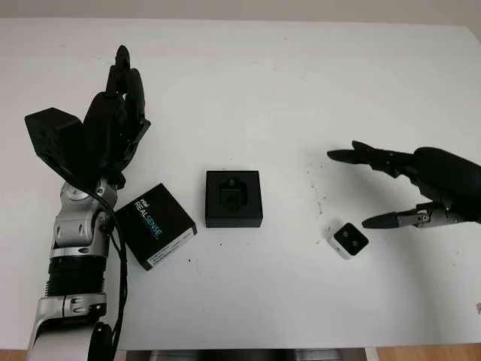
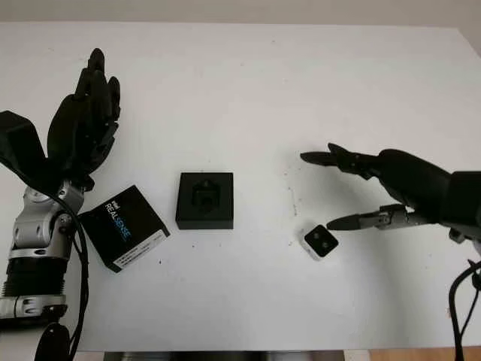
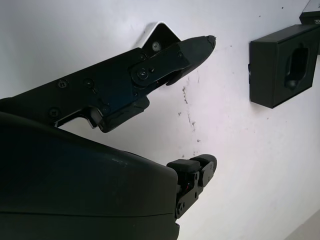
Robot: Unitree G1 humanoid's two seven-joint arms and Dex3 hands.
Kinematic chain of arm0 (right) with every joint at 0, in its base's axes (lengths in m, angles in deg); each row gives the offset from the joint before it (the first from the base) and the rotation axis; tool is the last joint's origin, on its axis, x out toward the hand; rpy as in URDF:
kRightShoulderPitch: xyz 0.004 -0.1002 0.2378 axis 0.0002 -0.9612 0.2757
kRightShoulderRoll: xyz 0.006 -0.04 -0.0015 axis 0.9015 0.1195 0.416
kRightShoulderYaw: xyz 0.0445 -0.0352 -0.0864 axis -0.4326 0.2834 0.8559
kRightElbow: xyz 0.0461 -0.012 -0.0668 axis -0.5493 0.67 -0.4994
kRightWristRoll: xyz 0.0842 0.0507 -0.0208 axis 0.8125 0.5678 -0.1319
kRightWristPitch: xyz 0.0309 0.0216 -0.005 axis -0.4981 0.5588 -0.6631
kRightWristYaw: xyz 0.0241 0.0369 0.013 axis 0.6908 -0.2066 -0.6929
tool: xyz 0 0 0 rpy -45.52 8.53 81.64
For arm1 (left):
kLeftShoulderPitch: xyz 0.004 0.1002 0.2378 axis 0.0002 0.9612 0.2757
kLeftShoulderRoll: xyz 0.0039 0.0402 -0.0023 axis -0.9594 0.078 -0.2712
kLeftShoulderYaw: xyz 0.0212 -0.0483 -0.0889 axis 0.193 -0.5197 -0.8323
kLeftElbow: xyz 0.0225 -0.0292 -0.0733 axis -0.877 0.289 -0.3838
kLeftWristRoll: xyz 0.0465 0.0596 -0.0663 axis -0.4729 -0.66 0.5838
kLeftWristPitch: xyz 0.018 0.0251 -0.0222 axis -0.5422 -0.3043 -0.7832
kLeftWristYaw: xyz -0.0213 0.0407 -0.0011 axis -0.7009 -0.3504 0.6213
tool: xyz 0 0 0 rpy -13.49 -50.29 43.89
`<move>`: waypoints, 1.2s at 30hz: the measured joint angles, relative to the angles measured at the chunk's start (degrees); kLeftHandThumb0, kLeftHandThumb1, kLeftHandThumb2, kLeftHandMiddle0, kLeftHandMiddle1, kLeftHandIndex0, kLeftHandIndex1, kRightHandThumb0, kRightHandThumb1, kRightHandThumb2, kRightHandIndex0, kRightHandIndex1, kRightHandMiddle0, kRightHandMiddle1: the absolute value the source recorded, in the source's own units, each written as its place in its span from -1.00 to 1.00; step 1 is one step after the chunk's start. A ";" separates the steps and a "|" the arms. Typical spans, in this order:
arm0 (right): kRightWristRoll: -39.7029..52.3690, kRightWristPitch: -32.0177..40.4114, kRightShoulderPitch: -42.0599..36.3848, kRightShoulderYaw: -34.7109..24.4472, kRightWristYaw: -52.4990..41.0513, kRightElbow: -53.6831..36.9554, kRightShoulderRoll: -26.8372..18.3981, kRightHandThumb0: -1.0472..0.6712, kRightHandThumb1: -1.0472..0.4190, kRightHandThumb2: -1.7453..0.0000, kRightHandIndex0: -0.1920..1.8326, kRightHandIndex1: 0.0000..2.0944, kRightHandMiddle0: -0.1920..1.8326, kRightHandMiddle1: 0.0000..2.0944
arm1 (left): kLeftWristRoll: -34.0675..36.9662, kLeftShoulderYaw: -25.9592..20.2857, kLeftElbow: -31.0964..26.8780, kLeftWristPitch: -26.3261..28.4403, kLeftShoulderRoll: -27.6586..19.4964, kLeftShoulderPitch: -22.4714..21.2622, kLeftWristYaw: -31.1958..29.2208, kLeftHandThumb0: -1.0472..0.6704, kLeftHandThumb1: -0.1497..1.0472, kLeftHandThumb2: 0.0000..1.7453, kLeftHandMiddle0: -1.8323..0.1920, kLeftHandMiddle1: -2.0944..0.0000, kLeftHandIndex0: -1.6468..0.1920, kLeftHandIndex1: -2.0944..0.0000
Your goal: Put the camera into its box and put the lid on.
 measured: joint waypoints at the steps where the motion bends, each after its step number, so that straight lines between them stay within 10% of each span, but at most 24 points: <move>1: 0.29 0.07 -1.14 -0.37 0.19 -0.66 0.07 -0.49 -0.78 0.93 -1.00 -0.97 -0.52 -0.89 | 0.00 -0.06 -0.01 -0.13 -0.01 0.02 0.00 -0.73 1.00 -0.17 1.00 1.00 1.00 1.00; 36: -2.53 -3.36 -13.17 1.43 7.89 -4.24 6.88 -0.26 -0.98 0.93 -1.00 -1.00 -0.36 -0.77 | -0.24 -0.89 -0.81 -0.15 -1.30 0.32 -0.19 -0.73 1.00 -0.15 1.00 1.00 1.00 1.00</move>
